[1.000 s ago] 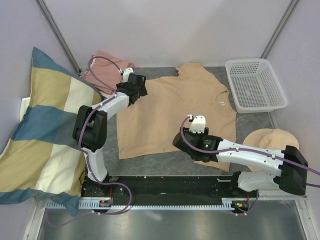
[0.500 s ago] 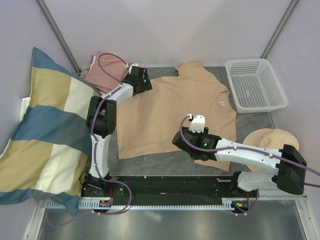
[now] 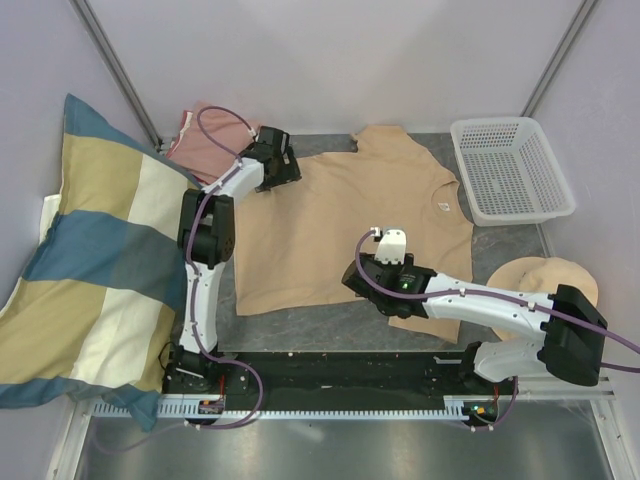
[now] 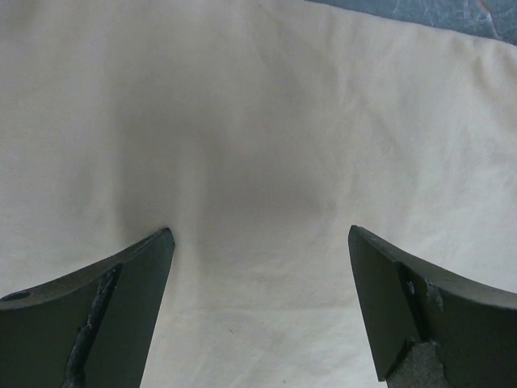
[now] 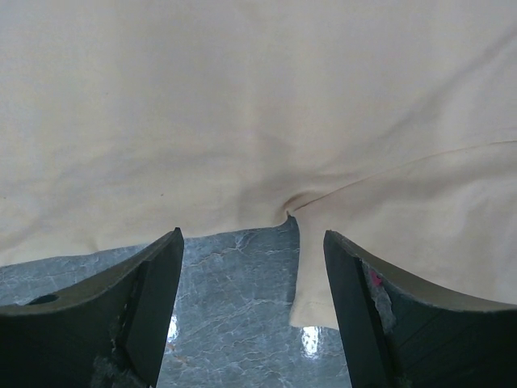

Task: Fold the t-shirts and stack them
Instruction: Flatten out the tshirt

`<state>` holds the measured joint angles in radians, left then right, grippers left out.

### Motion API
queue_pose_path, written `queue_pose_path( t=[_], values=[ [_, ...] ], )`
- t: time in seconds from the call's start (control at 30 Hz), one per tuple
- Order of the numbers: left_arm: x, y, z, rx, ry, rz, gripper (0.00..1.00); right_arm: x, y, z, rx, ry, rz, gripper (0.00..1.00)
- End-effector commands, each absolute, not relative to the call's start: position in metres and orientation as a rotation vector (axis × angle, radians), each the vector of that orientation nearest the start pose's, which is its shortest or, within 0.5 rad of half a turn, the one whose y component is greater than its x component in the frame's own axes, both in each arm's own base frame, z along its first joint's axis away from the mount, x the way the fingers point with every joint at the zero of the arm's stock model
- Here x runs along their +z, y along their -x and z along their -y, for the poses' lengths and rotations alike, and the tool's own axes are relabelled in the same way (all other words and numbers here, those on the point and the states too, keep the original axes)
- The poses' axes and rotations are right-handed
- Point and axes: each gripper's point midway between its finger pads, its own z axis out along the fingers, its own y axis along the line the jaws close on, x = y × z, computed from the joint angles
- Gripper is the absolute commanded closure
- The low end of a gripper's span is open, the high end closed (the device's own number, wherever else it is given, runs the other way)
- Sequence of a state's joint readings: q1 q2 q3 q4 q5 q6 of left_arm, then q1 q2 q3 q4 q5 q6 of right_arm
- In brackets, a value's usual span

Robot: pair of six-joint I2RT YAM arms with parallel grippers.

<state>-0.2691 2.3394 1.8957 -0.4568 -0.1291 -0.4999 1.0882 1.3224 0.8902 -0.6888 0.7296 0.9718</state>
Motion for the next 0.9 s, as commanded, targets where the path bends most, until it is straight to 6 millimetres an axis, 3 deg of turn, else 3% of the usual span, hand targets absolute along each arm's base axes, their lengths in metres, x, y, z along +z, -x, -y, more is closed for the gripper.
queue_pose_path(
  t=[0.0, 0.4, 0.73, 0.87],
  values=[
    [0.016, -0.562, 0.153, -0.181, 0.301, -2.516, 0.03, 0.108, -0.217, -0.209, 0.013, -0.079, -2.299, 0.21],
    [0.003, -0.59, 0.163, -0.225, 0.248, -2.519, 0.03, 0.104, -0.224, -0.204, -0.009, -0.094, -2.313, 0.21],
    [0.017, -0.622, 0.158, -0.278, 0.235, -2.446, 0.02, 0.102, -0.225, -0.197, -0.022, -0.11, -2.322, 0.21],
    [0.034, -0.631, 0.155, -0.281, 0.212, -2.396, 0.0, 0.101, -0.225, -0.196, -0.023, -0.114, -2.326, 0.21]
  ],
)
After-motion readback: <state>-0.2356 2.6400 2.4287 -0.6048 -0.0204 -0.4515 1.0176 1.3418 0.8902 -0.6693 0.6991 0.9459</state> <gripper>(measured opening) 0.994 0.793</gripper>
